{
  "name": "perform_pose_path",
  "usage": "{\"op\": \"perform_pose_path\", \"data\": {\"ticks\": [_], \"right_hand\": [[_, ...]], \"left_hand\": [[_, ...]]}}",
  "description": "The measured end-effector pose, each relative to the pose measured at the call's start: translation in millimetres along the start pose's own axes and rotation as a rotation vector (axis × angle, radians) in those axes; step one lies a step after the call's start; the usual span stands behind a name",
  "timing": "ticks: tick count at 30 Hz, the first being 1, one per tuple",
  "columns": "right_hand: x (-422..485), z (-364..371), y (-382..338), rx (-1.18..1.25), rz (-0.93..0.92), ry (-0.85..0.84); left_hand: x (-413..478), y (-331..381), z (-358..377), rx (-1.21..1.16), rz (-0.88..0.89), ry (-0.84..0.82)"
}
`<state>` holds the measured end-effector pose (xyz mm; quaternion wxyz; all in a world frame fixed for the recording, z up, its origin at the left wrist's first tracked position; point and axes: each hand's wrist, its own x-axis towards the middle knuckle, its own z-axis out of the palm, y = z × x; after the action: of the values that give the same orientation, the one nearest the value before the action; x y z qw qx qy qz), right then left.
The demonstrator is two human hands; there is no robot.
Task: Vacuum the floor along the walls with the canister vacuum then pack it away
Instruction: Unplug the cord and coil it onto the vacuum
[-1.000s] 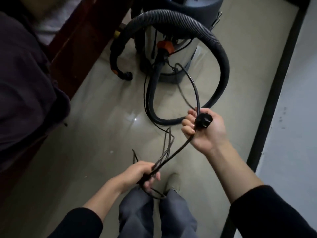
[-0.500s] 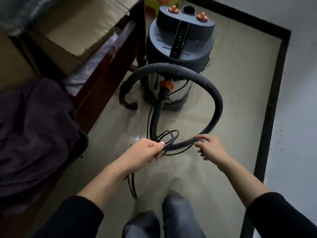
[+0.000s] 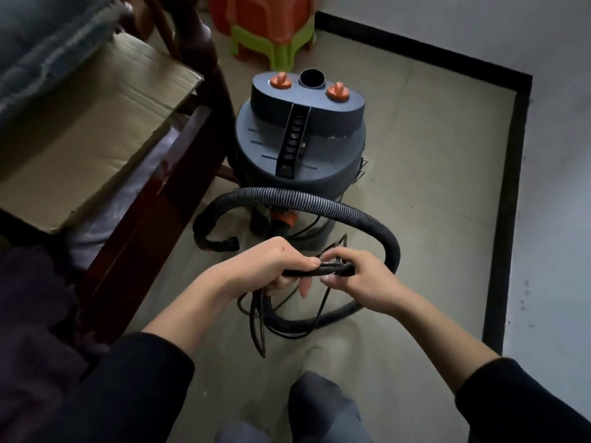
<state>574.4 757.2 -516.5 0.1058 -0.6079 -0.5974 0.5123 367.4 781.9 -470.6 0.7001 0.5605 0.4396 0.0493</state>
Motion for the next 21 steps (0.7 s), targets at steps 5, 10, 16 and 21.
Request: {"op": "perform_pose_path", "data": {"ticks": [5, 10, 16, 21], "right_hand": [[28, -3, 3, -0.176, 0.106, 0.155], [63, -1, 2, -0.497, 0.092, 0.229], [105, -5, -8, -0.07, 0.111, 0.233], [122, -22, -6, -0.137, 0.16, 0.145]], "left_hand": [[21, -11, -34, 0.11, 0.011, 0.076], [41, -32, -67, 0.125, 0.086, 0.396], [67, -65, -79, 0.351, 0.054, 0.635], [69, -86, -110, 0.307, 0.111, 0.701]]}}
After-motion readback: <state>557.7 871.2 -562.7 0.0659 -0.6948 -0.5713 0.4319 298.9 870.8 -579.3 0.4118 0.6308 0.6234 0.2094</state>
